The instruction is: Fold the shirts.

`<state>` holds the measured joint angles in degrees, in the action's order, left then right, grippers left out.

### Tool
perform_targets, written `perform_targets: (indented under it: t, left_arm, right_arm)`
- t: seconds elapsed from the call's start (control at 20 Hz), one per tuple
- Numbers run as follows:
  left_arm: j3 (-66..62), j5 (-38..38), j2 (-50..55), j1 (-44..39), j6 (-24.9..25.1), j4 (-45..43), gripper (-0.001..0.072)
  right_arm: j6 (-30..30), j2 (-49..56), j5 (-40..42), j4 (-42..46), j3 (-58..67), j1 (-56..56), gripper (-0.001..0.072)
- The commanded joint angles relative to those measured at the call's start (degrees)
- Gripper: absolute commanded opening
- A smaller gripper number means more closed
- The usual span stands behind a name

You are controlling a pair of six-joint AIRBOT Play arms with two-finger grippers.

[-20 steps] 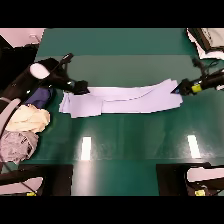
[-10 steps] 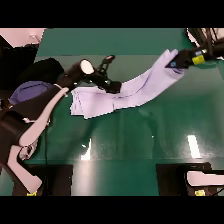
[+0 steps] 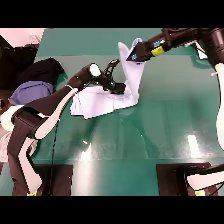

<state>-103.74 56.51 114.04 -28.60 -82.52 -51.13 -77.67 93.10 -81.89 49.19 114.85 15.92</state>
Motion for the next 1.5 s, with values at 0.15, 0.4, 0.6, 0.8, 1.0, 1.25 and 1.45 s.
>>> perform_targets:
  t: [0.15, 0.4, 0.6, 0.8, 1.0, 1.25, 1.45]
  left_arm:
    - [-0.74, 10.47, -2.19, 7.13, -0.09, -6.64, 0.0028]
    - [-0.72, 15.21, -13.42, 14.97, -0.61, -19.5, 0.0029]
    - [-0.72, 19.65, -22.99, 21.86, 0.02, -24.22, 0.003]
    - [-0.72, 21.09, -29.92, 25.79, 0.0, -25.75, 0.003]
    - [-0.72, 21.81, -32.22, 26.21, 0.0, -26.23, 0.003]
    - [-0.7, 25.59, -32.2, 26.21, 1.14, -26.47, 0.003]
    - [-0.59, 26.14, -32.15, 26.21, 1.07, -25.03, 0.0031]
  right_arm:
    - [-0.24, 0.63, 4.09, -0.17, -0.98, 3.39, 0.001]
    - [0.24, 1.11, 8.92, -0.2, -0.98, 6.71, 0.001]
    - [0.85, 4.48, 13.73, -0.17, -0.96, 11.76, 0.0012]
    - [4.13, 10.34, 23.54, -0.15, -0.96, 18.32, 0.0016]
    - [9.31, 17.09, 28.46, 0.15, 0.76, 25.11, 0.0462]
    - [8.83, 12.57, 20.04, 6.93, -1.05, 21.86, 0.0458]
    - [4.74, 3.78, 13.33, 9.35, -15.12, 10.03, 0.0459]
